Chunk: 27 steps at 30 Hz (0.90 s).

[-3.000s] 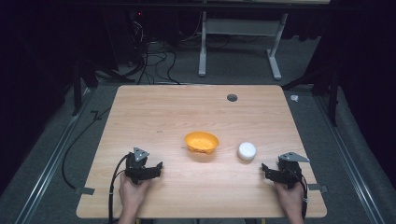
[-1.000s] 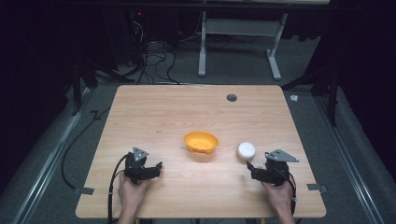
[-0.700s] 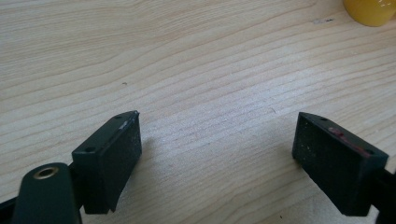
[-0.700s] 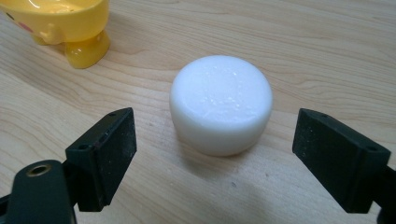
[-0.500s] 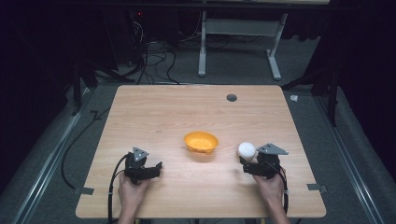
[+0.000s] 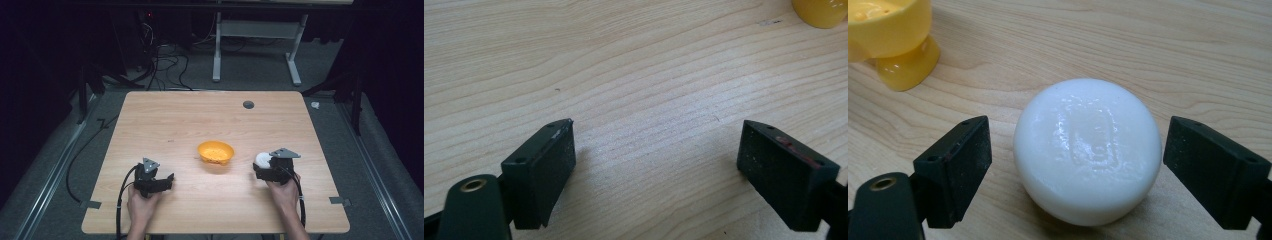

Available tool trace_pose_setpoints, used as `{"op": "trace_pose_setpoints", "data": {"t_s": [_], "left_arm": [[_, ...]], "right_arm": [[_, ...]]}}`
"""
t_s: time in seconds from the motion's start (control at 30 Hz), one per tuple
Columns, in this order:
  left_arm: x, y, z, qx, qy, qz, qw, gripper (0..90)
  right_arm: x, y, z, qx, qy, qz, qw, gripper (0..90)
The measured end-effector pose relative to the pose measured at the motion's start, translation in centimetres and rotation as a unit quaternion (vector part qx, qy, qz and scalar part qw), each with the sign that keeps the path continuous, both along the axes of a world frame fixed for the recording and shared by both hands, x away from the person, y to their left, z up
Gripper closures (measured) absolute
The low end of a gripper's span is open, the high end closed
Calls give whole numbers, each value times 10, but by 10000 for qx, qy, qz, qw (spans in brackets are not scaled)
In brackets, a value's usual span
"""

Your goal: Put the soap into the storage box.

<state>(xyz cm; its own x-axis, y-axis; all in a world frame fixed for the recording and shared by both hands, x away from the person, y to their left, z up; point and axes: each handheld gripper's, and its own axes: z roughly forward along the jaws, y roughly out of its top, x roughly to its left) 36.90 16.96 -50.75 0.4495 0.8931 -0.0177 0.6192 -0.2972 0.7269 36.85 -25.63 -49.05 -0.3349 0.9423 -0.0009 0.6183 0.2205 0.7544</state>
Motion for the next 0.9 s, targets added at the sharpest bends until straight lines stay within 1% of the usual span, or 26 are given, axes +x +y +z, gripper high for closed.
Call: {"op": "trace_pose_setpoints", "data": {"t_s": [0.33, 0.43, 0.5, 0.6, 0.9], "left_arm": [[0, 0, 0, 1, 1, -2, 10000, 161], [0, 0, 0, 3, 2, -3, 10000, 161], [0, 0, 0, 0, 0, -1, 10000, 161], [0, 0, 0, 0, 1, 1, 10000, 161], [0, 0, 0, 1, 1, 3, 10000, 161]], "right_arm": [[10, 3, -9, -99, 104, -74, 9999, 130], [11, 4, -10, -98, 120, -86, 9998, 133], [12, 4, -11, -97, 171, -110, 9997, 142], [13, 4, -11, -108, 150, -109, 9998, 147], [15, 5, -12, -190, 245, -41, 9995, 218]]}}
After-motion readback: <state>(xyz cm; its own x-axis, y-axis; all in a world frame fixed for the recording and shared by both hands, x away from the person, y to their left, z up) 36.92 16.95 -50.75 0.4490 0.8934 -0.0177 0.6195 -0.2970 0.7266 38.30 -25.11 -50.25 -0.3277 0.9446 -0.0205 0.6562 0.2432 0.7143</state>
